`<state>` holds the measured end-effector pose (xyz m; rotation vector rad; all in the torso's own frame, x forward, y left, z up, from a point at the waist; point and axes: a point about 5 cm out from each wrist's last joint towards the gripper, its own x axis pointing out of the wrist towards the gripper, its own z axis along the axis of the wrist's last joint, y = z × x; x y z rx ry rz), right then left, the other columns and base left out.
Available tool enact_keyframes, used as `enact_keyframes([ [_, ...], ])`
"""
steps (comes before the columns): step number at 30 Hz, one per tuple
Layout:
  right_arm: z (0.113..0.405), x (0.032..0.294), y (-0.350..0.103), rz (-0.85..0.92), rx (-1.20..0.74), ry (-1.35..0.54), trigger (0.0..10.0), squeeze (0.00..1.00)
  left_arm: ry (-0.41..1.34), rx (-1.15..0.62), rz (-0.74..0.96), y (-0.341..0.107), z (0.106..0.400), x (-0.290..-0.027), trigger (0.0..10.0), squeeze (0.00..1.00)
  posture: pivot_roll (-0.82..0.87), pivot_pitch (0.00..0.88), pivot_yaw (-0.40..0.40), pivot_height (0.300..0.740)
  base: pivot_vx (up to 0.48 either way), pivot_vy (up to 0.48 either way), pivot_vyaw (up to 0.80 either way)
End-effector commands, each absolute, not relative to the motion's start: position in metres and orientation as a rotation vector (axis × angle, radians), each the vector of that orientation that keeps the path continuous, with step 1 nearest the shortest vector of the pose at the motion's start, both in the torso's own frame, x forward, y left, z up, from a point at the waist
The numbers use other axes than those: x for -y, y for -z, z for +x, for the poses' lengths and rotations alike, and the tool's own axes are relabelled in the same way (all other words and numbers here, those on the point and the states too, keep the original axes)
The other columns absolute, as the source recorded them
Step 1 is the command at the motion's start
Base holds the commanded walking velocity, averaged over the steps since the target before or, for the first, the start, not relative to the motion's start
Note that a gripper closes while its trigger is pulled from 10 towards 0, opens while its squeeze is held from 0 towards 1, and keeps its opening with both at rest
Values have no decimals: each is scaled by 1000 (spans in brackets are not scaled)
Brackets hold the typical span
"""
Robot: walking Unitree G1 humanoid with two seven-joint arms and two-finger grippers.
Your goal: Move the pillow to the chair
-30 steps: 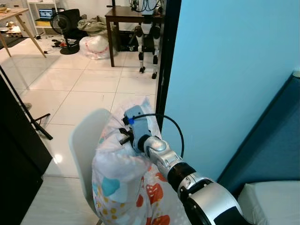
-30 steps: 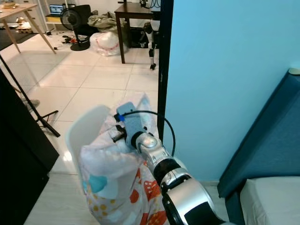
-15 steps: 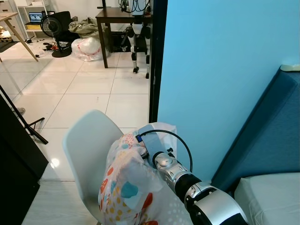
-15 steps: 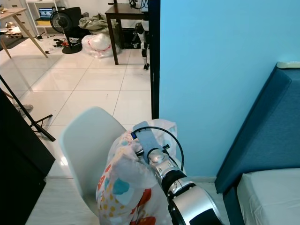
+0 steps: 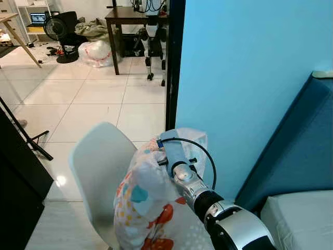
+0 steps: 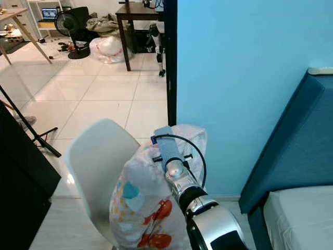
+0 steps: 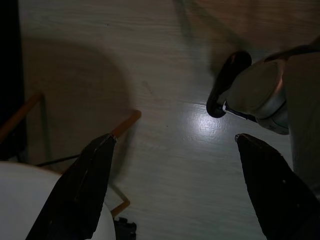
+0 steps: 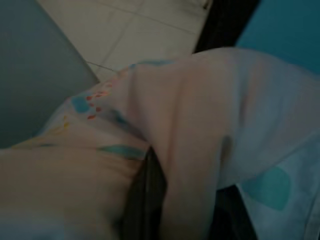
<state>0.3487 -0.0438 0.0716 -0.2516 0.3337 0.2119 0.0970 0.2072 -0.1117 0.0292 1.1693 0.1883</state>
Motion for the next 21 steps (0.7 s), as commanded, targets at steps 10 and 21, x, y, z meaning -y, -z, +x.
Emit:
enact_keyframes([
  [10,335,16,-64,-101,-369,-374,10000,1000,-185,-1178,26,113,95,-205,10000,0,30,69,-42,740,0,0,0],
  [21,334,14,-63,-2,-414,-453,10000,0,-187,-1180,28,113,94,-205,10000,0,33,69,-43,740,0,0,0],
])
